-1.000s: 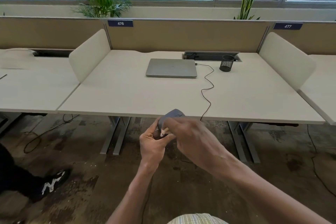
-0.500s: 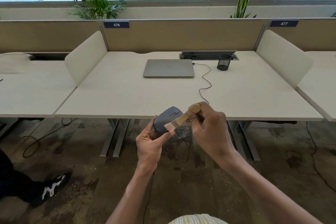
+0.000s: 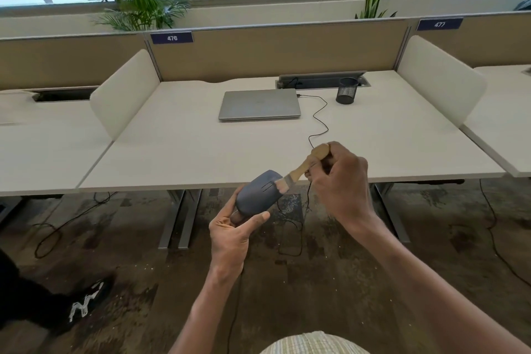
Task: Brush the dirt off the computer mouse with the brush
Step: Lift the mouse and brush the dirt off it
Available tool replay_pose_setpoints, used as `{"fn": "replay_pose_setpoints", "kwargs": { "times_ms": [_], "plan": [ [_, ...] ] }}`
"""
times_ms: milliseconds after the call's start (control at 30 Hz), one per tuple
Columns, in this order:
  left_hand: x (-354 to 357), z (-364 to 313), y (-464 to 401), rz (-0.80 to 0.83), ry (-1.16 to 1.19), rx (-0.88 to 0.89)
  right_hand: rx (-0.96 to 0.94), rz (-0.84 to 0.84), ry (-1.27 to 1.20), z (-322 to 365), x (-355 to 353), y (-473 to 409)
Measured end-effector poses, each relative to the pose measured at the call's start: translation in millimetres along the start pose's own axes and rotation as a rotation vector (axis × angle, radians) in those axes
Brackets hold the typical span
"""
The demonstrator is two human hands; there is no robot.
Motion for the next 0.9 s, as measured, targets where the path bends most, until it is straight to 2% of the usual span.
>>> {"fn": "replay_pose_setpoints", "kwargs": {
  "times_ms": [167,400,567,767,900],
  "plan": [
    [-2.1,-1.6,-2.8,0.012,-0.019,-0.003,-0.037,-0.097,-0.048,6.8,-13.6,-12.8],
    [-4.4,-3.8,-5.1,0.023,0.015,0.005,0.017,-0.053,0.034,-0.9,-3.2,-19.6],
    [-7.7,-0.7,-8.3,0.041,0.033,0.003,0.022,-0.100,0.019,-0.4,-9.0,-33.2],
    [-9.7,2.6,-10.3,0.062,0.053,-0.011,0.166,-0.009,-0.002,-20.2,-5.7,-43.1],
    [-10.9,4.7,-9.8,0.070,0.057,-0.014,0.228,-0.037,-0.051,-30.3,-12.7,-46.8]
  ]
}}
Point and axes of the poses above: each hand's wrist, its own y-axis away from the middle knuckle, its own x-axis out of the palm, z = x × y, the point moved 6 cm from there along -y, towards the middle knuckle, and after that the axes turned 6 degrees about z, right-handed, at the moved point
